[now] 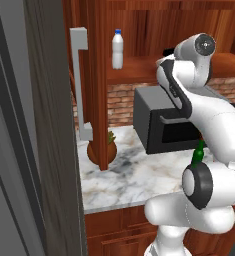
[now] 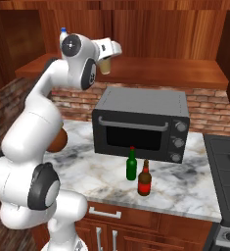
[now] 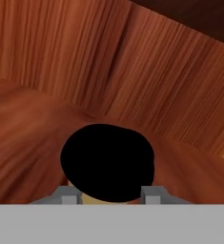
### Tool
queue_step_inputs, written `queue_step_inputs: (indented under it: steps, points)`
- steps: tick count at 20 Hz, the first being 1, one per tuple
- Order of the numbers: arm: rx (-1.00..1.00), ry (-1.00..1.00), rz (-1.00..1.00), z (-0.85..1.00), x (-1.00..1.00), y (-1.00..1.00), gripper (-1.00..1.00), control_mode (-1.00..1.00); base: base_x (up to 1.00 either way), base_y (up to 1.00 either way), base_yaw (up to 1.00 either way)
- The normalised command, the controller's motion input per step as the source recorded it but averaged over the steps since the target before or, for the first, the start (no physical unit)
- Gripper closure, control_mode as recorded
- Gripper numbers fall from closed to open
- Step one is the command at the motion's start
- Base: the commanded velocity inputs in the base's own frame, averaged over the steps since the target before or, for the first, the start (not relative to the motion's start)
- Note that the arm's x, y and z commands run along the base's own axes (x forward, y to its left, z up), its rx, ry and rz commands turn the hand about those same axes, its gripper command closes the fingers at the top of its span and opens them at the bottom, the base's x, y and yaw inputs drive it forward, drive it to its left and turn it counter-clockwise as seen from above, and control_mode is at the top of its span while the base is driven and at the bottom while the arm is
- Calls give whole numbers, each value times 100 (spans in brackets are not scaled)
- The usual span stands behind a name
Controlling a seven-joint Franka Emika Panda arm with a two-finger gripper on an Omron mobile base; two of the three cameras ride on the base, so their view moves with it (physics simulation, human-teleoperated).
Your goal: Sort all alcoholic drinks to one cabinet, and non-alcoholic drinks to the other.
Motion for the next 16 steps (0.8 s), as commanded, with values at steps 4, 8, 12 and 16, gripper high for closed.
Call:
queue_step_inputs:
  steps: [4, 8, 12, 16]
  points:
    - [0, 5, 0, -3, 35, 0, 100, -100, 0, 0, 0]
    - [0, 0, 0, -4, 32, 0, 100, -100, 0, 0, 0]
    - [0, 0, 0, -13, 19, -1, 100, -100, 0, 0, 0]
    - [1, 0, 0, -19, 19, -7, 100, -100, 0, 0, 0]
